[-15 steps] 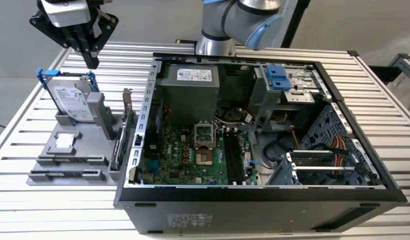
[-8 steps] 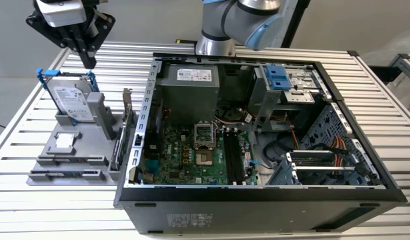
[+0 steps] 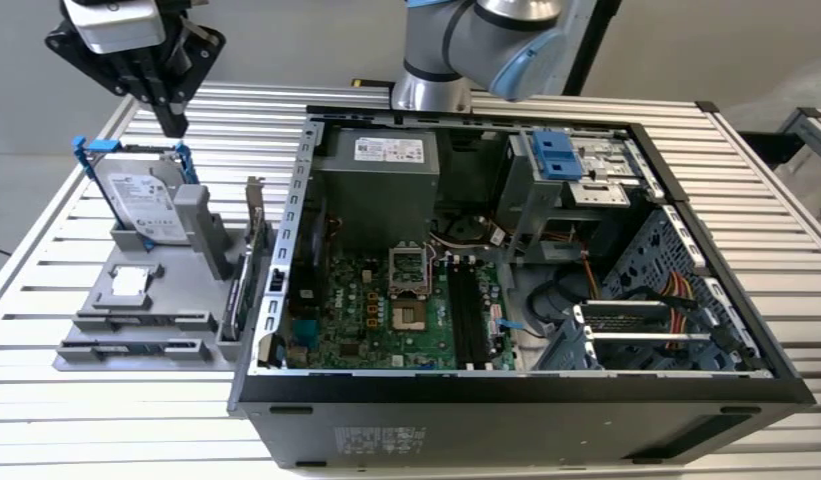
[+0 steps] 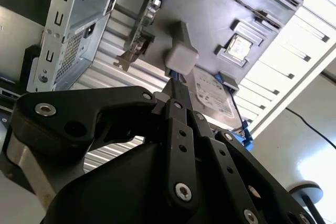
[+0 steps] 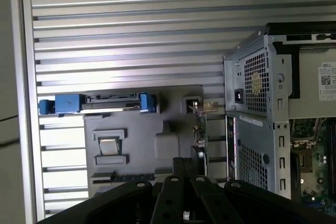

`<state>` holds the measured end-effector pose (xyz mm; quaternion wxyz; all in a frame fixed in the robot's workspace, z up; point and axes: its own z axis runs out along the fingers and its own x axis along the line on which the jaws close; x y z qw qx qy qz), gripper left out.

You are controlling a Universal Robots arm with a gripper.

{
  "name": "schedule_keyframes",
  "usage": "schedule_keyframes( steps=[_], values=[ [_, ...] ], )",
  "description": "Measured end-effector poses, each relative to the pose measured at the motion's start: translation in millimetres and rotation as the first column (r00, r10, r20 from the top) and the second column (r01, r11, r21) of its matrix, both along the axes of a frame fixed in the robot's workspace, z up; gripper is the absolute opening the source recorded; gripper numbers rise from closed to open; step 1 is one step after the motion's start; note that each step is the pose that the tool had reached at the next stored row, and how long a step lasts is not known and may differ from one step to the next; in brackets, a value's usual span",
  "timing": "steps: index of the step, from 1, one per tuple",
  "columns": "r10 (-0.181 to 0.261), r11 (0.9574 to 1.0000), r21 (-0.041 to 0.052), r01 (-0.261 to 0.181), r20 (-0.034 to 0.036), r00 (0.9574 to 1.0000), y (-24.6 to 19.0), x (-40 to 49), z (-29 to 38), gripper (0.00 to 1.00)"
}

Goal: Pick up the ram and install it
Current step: 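Reach for the ram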

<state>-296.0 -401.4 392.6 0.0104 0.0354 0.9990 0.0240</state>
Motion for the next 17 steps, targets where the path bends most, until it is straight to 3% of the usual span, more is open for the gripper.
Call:
schedule_keyframes(
  steps=[17],
  values=[
    [0.0, 1.0, 0.0, 0.0, 0.0, 1.0, -0.4, -8.6, 0.0, 0.0]
  ],
)
